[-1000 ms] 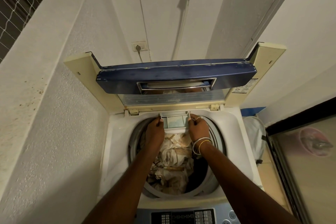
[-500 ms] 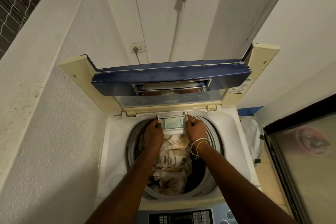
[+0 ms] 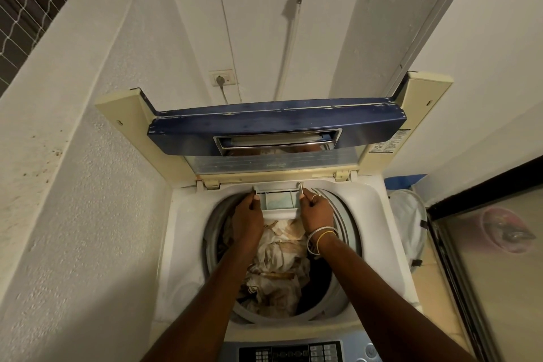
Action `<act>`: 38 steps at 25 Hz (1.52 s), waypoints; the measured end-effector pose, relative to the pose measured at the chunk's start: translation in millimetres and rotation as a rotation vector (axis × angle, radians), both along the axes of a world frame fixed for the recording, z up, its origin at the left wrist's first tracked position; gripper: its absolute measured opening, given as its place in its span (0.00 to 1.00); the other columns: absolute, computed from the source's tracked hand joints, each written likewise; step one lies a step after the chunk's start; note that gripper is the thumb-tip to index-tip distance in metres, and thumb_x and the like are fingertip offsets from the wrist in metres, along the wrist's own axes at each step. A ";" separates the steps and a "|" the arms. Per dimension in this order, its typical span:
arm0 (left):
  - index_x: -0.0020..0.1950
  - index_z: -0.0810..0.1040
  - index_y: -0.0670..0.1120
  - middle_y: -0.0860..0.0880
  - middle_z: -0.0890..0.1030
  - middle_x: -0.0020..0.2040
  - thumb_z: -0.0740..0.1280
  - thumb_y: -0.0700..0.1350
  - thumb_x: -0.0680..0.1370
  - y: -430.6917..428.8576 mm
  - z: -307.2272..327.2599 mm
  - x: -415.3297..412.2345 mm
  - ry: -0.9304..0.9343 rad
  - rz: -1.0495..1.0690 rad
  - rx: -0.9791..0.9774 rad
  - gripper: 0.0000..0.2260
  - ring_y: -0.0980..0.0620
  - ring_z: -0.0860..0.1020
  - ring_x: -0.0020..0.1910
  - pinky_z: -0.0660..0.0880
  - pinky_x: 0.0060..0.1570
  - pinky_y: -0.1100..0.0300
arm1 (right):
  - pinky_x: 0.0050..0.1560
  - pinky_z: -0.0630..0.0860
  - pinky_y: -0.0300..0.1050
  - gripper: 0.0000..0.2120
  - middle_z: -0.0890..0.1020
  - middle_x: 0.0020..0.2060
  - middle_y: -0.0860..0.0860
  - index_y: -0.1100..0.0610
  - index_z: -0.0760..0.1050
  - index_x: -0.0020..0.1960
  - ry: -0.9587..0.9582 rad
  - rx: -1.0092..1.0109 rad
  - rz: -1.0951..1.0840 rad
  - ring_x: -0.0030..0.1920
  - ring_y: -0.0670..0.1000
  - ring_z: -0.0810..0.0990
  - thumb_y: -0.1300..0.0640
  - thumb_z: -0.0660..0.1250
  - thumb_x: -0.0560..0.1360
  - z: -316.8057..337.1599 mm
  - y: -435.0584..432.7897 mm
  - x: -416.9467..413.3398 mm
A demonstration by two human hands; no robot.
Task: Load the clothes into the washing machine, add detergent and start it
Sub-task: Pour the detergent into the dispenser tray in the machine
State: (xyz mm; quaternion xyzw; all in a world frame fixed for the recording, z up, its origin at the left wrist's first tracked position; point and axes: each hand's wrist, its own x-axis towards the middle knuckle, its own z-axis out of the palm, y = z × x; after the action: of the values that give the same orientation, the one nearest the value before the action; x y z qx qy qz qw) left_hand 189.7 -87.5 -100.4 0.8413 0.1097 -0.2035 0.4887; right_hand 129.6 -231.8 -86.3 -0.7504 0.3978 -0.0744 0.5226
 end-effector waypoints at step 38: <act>0.69 0.77 0.47 0.45 0.81 0.64 0.59 0.55 0.84 2.5 1.1 10.6 0.008 -0.025 -0.052 0.19 0.45 0.78 0.61 0.73 0.61 0.55 | 0.51 0.79 0.47 0.10 0.85 0.42 0.52 0.55 0.83 0.55 -0.054 0.057 0.001 0.44 0.51 0.82 0.54 0.64 0.80 -10.1 -1.0 0.4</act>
State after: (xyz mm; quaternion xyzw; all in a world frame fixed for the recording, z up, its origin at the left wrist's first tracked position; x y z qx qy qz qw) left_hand 200.3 -85.1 -99.3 0.8288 0.0956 -0.2157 0.5073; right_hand 130.0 -232.8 -96.4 -0.7331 0.3850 -0.0830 0.5544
